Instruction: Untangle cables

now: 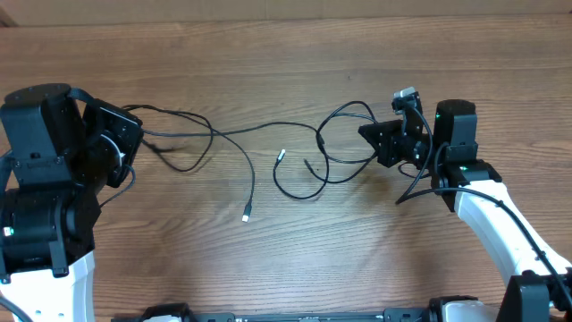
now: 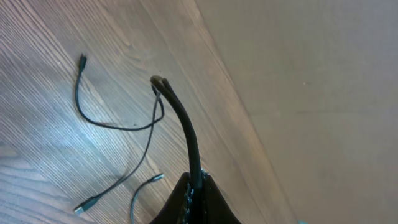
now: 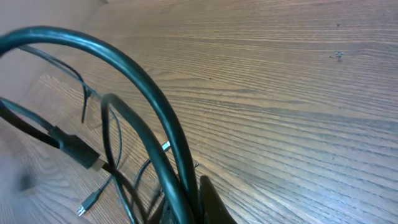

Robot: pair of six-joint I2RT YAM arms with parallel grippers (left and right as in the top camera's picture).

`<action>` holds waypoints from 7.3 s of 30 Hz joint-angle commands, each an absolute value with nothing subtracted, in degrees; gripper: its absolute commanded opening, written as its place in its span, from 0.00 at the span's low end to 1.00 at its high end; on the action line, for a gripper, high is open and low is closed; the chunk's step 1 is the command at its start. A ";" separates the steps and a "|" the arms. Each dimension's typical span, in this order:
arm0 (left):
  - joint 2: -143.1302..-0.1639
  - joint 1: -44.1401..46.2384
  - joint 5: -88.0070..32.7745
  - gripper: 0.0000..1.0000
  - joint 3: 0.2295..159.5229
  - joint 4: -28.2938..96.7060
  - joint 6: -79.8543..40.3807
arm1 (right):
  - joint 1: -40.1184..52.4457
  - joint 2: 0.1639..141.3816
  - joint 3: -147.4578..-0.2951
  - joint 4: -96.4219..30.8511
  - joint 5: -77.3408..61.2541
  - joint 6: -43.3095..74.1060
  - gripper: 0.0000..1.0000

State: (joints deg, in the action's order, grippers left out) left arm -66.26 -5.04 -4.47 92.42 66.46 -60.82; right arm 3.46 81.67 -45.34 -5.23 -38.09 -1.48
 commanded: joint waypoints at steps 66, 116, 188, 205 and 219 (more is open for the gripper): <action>-85.41 7.07 -13.58 1.00 93.60 67.20 -44.56 | 4.49 81.62 -45.71 16.40 -70.48 -1.37 0.04; -87.74 26.28 -23.90 0.75 93.58 62.57 -78.04 | 5.56 81.62 -45.71 35.99 -83.42 -1.80 0.05; -87.48 26.98 -35.22 0.25 93.60 67.42 32.64 | 5.50 81.62 -45.71 39.99 -82.37 -1.58 0.05; -87.50 26.98 -32.62 0.06 93.58 68.47 34.81 | 5.50 81.62 -45.71 40.01 -82.37 -1.58 0.05; -87.55 27.03 -35.38 0.04 93.58 66.78 34.72 | 5.50 81.62 -45.71 39.99 -82.39 -1.56 0.08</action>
